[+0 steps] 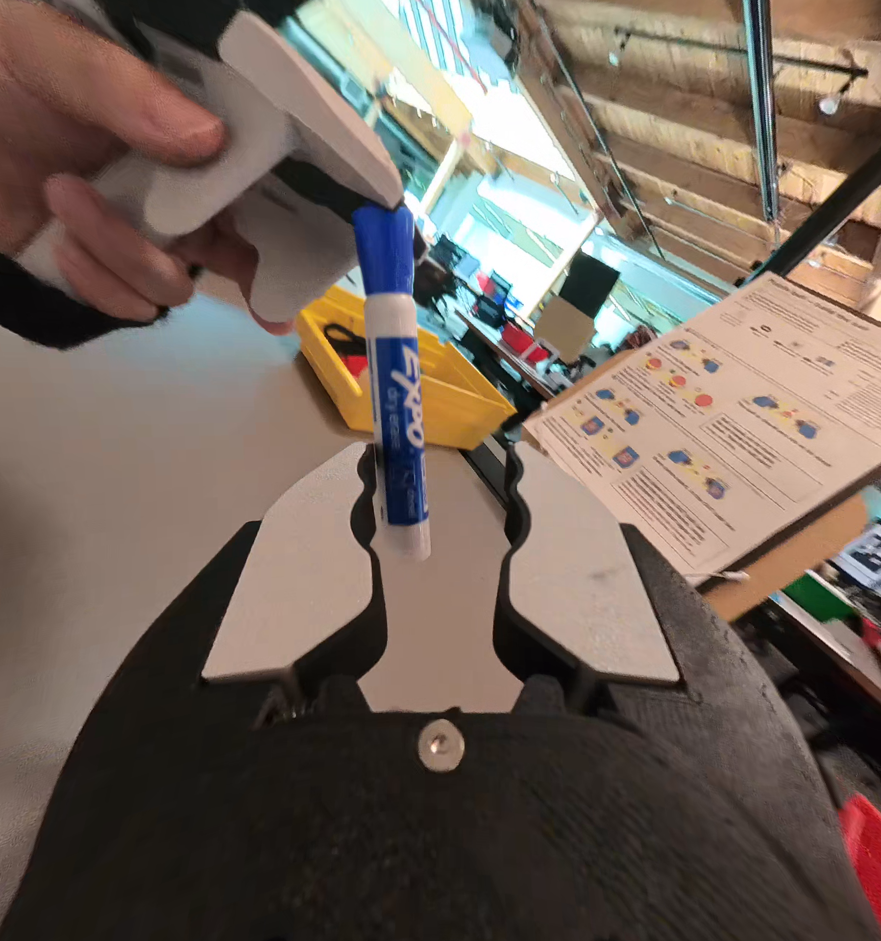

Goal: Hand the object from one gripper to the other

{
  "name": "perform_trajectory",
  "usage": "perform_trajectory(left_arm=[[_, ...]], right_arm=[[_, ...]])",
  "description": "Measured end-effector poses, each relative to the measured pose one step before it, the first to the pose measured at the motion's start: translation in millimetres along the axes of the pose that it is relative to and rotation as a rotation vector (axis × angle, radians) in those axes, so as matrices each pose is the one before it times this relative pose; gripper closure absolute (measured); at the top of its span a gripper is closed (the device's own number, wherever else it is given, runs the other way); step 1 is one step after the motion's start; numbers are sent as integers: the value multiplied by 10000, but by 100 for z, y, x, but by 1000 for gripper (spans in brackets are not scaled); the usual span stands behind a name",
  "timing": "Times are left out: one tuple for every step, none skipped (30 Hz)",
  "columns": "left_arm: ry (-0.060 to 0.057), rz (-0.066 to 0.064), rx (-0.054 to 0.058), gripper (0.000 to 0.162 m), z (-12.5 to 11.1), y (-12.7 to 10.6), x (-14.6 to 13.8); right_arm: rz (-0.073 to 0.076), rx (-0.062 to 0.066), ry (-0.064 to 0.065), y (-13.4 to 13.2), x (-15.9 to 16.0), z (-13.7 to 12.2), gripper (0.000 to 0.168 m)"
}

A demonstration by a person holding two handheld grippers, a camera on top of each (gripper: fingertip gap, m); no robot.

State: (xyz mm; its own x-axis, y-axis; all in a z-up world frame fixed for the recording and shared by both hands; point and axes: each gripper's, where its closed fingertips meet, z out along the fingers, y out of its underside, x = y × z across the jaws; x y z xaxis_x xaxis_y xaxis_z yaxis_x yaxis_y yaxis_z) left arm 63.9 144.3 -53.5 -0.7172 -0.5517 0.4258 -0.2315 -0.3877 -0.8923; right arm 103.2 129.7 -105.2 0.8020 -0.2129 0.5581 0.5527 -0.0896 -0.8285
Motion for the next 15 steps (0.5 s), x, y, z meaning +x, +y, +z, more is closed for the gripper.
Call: perform_trajectory(left_arm=[[399,-562,358,145,-444,-594,-23],[390,-489,248,146,-333,-414,76],[307,-464,241,146,-241,-365,42],[282,-397,262,146,-170,-337,42],[238,-339,231,146,-111,-258,13],[140,-292,146,146,-52,-104,-83],[97,-206,55,146,13,32,-125],[38,-141,47,146,18,46,-164],[36,-121,111,146,-31,-85,-125],[29,-61,45,146,-77,-90,-81],[-28,52,-22,146,-137,-54,-152],[-75,72,-29,146,-188,-86,-230],[-145,77,-38,146,-237,-94,-389],[-202,245,-119,146,-261,-9,-498],[-285,515,-219,146,-288,94,-610]], right_arm=[[208,334,-265,-272,-284,-85,120],[135,179,-318,-87,-428,-32,121],[23,72,-232,33,-358,15,122],[-89,45,-153,42,-298,52,123],[-91,59,-48,16,-208,89,125],[-16,17,-36,93,-200,136,126],[-3,25,-173,57,-406,128,131],[-98,122,-108,-127,-331,61,145],[-114,58,176,-115,93,40,147],[-9,-38,41,8,45,42,147],[148,-35,-129,-38,-59,-15,147],[172,2,-39,-83,131,-91,148],[136,24,-50,-107,141,-148,148],[195,-43,-175,-55,19,-152,148],[198,-177,-156,67,92,-163,149]])
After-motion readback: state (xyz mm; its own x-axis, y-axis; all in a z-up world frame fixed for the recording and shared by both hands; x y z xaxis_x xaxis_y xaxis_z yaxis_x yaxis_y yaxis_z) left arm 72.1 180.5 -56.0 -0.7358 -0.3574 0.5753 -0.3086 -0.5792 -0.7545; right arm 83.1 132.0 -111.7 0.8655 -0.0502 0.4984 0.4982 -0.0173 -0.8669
